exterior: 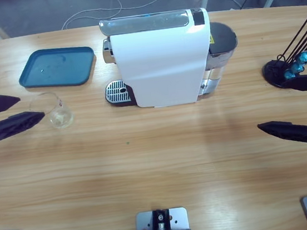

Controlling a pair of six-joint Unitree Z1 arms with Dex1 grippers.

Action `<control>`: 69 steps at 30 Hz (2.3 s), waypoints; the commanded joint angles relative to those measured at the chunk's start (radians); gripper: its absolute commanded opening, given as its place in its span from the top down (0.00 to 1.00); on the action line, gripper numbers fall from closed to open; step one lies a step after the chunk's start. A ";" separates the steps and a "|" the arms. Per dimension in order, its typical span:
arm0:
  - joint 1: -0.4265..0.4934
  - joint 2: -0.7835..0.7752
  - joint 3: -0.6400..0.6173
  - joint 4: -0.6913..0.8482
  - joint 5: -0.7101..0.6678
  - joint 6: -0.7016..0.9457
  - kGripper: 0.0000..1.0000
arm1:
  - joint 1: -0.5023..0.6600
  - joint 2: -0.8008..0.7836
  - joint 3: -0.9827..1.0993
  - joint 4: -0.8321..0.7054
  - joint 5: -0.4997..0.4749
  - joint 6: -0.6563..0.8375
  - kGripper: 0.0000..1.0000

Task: Pour coffee

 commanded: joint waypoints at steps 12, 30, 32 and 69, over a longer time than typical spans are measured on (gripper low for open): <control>-0.009 -0.016 -0.137 0.160 -0.015 -0.108 0.15 | 0.010 0.026 0.037 -0.020 -0.008 0.000 0.00; 0.322 0.488 -0.560 0.090 -0.766 -0.896 0.28 | 0.010 0.007 0.039 -0.020 -0.008 -0.001 0.00; 0.317 0.547 -0.579 0.025 -0.854 -0.933 0.28 | 0.010 0.000 0.040 -0.020 -0.008 -0.001 0.00; 0.212 0.754 -0.658 -0.094 -0.854 -0.972 0.56 | 0.010 -0.034 0.052 -0.030 -0.002 -0.001 0.00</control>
